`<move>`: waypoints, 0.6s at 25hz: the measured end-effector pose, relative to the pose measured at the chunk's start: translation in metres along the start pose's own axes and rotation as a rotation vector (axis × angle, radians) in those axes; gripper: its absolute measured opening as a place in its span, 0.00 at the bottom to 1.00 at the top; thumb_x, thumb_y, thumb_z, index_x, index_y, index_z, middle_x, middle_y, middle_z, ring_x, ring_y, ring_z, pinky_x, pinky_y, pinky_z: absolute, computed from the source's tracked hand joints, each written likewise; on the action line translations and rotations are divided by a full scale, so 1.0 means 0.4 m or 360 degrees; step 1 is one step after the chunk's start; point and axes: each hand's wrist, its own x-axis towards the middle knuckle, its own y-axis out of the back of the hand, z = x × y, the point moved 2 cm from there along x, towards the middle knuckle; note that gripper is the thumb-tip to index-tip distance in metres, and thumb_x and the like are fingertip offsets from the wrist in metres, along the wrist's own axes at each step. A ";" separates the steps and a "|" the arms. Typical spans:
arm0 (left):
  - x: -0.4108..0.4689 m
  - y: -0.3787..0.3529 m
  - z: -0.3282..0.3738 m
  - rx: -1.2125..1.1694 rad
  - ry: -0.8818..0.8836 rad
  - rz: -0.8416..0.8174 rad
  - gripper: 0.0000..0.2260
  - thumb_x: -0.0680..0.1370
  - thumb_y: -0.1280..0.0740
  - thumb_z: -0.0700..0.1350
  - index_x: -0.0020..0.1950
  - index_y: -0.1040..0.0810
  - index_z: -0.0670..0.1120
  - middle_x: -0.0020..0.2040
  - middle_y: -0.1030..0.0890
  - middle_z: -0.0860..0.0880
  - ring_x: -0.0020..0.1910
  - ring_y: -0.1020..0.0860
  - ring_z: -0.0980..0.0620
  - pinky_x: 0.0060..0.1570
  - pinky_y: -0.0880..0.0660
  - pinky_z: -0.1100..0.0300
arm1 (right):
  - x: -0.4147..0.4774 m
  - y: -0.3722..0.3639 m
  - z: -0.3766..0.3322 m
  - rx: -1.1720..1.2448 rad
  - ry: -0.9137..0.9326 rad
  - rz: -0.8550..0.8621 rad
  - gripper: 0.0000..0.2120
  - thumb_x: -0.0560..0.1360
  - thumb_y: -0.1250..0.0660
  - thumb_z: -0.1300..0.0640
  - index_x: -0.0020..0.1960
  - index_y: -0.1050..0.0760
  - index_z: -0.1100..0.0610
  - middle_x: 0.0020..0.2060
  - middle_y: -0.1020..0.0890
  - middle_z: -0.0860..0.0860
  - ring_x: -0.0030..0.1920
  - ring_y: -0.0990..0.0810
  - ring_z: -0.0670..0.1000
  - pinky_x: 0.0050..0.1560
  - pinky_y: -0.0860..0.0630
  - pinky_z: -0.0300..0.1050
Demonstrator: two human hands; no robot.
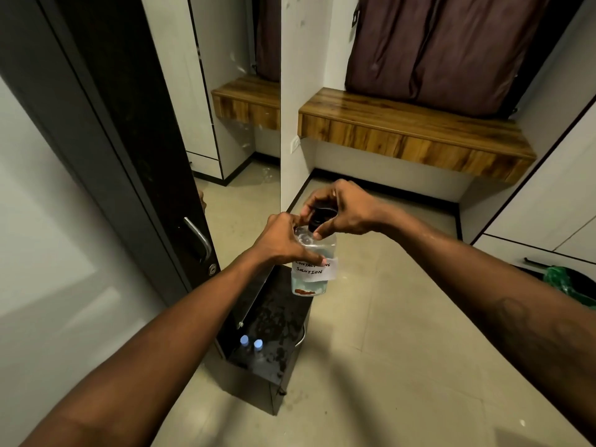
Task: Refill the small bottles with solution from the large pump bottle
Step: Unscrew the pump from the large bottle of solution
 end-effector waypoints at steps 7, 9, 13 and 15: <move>0.009 0.011 -0.007 0.0179 -0.0097 0.0058 0.20 0.57 0.15 0.53 0.42 0.16 0.48 0.37 0.15 0.53 0.37 0.16 0.57 0.39 0.17 0.58 | 0.031 -0.057 -0.013 -0.0622 -0.0145 0.0398 0.25 0.68 0.20 0.40 0.54 0.18 0.58 0.45 0.15 0.52 0.44 0.16 0.50 0.46 0.16 0.51; 0.010 0.010 -0.017 0.0223 -0.0061 0.0053 0.22 0.57 0.15 0.53 0.44 0.17 0.47 0.39 0.15 0.54 0.38 0.17 0.58 0.38 0.18 0.62 | 0.039 -0.065 -0.018 -0.0539 -0.0106 0.0276 0.16 0.69 0.18 0.50 0.50 0.19 0.55 0.42 0.15 0.50 0.43 0.16 0.50 0.47 0.16 0.53; 0.007 0.011 -0.046 0.0207 -0.0008 0.0089 0.31 0.55 0.14 0.52 0.53 0.18 0.42 0.47 0.15 0.51 0.42 0.16 0.57 0.40 0.17 0.62 | 0.041 -0.067 -0.020 -0.0214 -0.0052 0.0013 0.21 0.70 0.21 0.64 0.60 0.19 0.52 0.53 0.16 0.49 0.51 0.15 0.48 0.51 0.15 0.46; 0.002 0.014 -0.052 0.0181 0.0020 0.0089 0.27 0.56 0.14 0.52 0.50 0.17 0.45 0.45 0.15 0.52 0.42 0.16 0.56 0.42 0.16 0.58 | 0.053 -0.078 -0.022 -0.0321 -0.0064 0.0113 0.25 0.71 0.20 0.55 0.67 0.21 0.53 0.59 0.17 0.51 0.55 0.16 0.48 0.50 0.19 0.41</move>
